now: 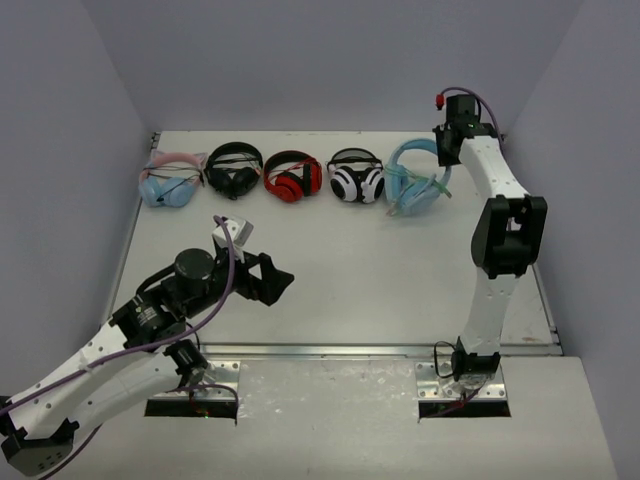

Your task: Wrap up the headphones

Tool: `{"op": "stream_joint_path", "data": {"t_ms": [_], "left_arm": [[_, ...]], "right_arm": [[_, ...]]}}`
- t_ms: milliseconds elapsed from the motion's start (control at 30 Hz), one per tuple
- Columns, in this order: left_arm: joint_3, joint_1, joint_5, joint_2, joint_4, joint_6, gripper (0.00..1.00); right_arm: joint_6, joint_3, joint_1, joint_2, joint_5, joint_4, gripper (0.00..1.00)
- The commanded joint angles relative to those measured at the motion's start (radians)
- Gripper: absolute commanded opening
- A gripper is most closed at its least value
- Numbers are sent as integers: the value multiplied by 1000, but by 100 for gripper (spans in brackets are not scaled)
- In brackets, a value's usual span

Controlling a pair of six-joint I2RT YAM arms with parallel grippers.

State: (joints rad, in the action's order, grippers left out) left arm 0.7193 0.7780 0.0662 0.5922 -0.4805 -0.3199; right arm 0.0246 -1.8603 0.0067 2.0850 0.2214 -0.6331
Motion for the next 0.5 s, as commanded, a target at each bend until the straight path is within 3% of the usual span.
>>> {"op": "stream_joint_path", "data": {"t_ms": [0,200,467], "left_arm": [[-4,21,3,-11,52,1,100],[-6,30,1,-11,52,-1,100],[-6,47,1,3,54,-2,100]], "right_arm": [[-77,-71,22,39,42,160,2],[-179,-142,26,147,107,205,6],[-245,-194,18,250,113,249,21]]}}
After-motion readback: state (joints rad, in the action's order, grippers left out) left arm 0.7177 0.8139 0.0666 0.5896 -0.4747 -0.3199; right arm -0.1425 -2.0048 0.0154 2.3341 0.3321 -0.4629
